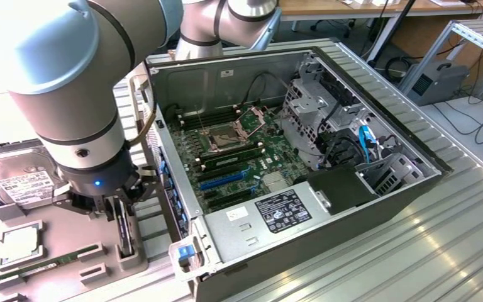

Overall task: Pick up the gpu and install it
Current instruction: 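Pick up the gpu and move the gpu toward the slot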

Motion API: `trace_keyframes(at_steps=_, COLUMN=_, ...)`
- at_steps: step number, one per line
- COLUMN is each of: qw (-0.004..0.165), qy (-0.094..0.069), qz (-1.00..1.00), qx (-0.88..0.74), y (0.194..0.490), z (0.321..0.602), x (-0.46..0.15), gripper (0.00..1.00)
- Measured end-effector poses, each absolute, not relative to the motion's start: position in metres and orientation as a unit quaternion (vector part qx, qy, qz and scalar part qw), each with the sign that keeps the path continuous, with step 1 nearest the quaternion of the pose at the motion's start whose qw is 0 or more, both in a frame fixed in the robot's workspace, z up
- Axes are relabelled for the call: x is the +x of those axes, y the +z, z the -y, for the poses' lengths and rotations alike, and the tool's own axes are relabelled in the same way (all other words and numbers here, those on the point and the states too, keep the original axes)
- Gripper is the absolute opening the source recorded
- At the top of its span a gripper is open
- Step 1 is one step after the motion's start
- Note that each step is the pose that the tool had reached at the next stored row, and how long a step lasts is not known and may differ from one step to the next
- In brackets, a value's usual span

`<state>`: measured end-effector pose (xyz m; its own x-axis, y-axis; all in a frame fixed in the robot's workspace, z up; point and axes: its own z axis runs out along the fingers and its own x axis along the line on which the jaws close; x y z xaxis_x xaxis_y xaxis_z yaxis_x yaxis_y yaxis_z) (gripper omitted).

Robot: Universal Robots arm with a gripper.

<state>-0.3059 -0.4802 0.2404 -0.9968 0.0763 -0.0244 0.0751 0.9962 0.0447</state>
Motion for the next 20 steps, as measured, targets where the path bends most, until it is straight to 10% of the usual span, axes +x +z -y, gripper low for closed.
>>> trace_keyframes(at_steps=20, qw=0.013, qy=0.022, qz=-1.0, qx=0.016, y=0.264, z=0.48, x=-0.304, gripper=0.27)
